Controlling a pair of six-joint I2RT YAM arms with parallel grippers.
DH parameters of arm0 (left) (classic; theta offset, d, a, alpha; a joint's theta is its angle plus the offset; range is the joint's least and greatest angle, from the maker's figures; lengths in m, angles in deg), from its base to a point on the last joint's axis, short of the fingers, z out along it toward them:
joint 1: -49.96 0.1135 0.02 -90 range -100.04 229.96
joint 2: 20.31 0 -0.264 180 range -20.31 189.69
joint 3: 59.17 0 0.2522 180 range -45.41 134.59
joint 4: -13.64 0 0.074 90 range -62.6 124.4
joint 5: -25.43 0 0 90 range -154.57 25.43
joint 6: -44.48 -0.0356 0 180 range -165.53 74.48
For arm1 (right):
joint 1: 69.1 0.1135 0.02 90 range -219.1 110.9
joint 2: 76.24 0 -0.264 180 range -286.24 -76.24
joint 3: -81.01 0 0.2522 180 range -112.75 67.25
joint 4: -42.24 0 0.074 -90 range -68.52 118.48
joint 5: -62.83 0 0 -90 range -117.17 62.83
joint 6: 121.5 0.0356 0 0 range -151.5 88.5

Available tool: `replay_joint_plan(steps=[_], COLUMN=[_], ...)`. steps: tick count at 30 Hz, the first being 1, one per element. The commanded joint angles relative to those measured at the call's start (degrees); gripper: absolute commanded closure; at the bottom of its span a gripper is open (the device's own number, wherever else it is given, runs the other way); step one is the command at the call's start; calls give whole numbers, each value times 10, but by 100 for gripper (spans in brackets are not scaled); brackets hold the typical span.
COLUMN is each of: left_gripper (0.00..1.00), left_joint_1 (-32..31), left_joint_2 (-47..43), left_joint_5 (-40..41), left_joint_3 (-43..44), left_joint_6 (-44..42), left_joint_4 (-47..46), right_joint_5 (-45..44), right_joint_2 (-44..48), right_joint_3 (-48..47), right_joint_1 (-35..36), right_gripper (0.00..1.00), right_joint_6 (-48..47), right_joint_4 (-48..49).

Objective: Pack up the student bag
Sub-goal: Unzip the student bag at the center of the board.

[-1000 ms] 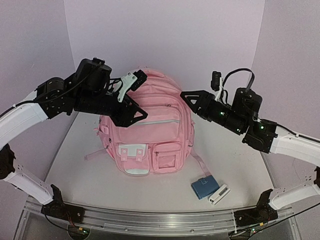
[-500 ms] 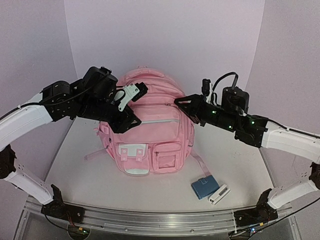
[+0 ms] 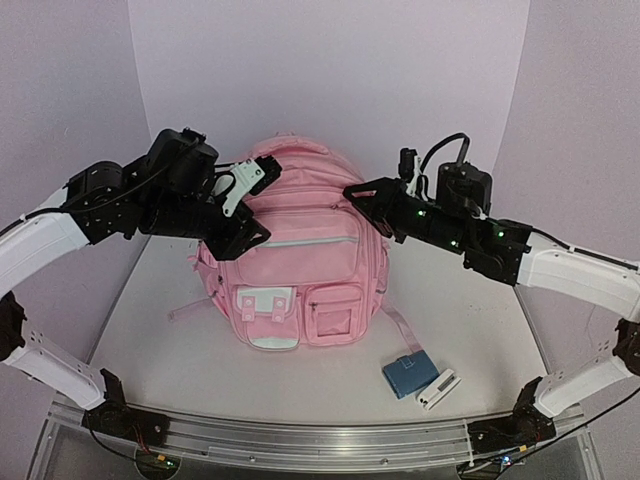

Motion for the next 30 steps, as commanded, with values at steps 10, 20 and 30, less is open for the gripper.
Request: replay_joint_plan(steps=[10, 20, 30], left_gripper=[46, 47, 54], left_joint_1=[6, 16, 23], left_joint_2=[-14, -23, -31], left_joint_5=[74, 35, 13], left_joint_3=[5, -11, -23], left_joint_6=[0, 3, 1], left_joint_4=[41, 31, 21], right_joint_5=[-32, -34, -38], right_joint_2=[-27, -33, -40], right_joint_3=[-35, -48, -41], right_joint_1=[-2, -2, -2], right_gripper=[63, 65, 78], right_joint_6=[-8, -13, -5], right_joint_4=[-25, -15, 19])
